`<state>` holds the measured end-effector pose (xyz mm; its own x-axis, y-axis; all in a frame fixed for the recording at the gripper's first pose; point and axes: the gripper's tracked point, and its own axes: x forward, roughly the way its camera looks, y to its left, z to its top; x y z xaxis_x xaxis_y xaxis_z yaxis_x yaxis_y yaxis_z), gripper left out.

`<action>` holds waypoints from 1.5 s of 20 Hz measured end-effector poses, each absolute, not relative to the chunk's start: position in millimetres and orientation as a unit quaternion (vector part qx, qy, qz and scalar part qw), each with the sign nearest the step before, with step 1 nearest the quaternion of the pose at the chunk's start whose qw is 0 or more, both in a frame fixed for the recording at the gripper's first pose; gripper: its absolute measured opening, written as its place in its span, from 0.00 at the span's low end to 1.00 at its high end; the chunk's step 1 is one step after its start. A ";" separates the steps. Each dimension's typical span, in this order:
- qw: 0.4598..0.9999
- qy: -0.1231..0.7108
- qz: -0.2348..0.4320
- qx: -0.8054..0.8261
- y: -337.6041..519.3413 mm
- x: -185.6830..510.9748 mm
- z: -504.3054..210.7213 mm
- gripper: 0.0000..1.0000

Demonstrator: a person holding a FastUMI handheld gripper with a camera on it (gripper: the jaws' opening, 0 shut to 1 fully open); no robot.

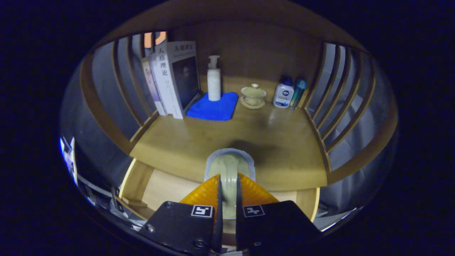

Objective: Pull open the drawer, take out the items inside it, and place them on the countertop above the cabinet.

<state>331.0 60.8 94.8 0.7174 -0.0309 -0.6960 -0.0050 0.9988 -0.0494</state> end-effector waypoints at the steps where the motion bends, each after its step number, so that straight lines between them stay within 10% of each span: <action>1: 0.929 0.369 -0.017 -0.015 56.1 345.0 91.8 0.18; 17: 0.935 0.352 -0.036 0.010 55.7 424.1 68.4 0.18; 23: 0.942 0.334 -0.015 0.037 64.6 421.9 64.8 0.53; 30: 0.952 0.304 -0.020 0.034 60.3 408.9 72.4 0.61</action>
<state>408.9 60.3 72.4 0.8144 -0.0176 -0.5800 0.0585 0.9969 0.0520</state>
